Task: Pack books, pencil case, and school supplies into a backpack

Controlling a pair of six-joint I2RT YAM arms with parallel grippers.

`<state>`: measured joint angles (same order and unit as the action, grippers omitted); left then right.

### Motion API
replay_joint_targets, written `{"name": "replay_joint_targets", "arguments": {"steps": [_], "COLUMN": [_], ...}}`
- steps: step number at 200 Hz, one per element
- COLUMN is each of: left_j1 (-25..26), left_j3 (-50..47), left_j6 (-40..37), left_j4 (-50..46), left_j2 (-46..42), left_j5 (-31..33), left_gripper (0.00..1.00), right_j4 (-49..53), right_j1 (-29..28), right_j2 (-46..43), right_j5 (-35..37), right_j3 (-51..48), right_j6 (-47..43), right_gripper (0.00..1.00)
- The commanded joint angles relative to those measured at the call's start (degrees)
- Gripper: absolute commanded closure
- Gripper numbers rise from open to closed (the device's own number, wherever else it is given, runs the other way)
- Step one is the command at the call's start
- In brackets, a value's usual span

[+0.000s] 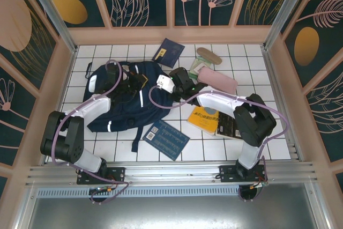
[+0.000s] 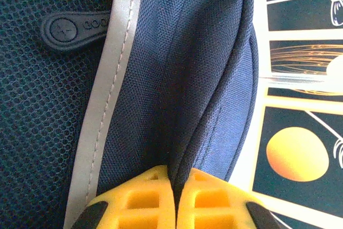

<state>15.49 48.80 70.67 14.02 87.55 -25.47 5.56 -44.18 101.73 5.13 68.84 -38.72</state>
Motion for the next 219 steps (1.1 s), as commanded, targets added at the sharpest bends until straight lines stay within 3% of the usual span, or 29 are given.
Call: {"name": "replay_joint_targets", "arguments": {"steps": [1, 82, 156, 219], "left_j1": [-1.3, -2.1, -8.6, -9.0], "left_j3": [-0.5, -0.9, -1.2, -1.8], "left_j6": [4.0, 10.8, 17.8, 19.8], "left_j4": [11.2, 17.6, 20.4, 21.2], "left_j2": [-0.6, -1.2, -5.6, -6.5], "left_j5": [1.7, -0.7, -5.4, -5.3], "left_gripper": [1.00, 1.00, 1.00, 1.00], "right_j4": [3.6, 6.9, 0.3, -0.4], "right_j1": [-2.7, -6.9, -4.9, -7.3], "right_j2": [-2.9, -3.4, -8.8, -8.8], "right_j5": [-1.0, -1.1, -0.7, -3.5], "right_j3": [-1.5, -4.3, -11.5, -9.6], "right_j6": [-0.8, 2.3, 1.2, 4.5], "right_gripper": [1.00, 1.00, 1.00, 1.00]}}
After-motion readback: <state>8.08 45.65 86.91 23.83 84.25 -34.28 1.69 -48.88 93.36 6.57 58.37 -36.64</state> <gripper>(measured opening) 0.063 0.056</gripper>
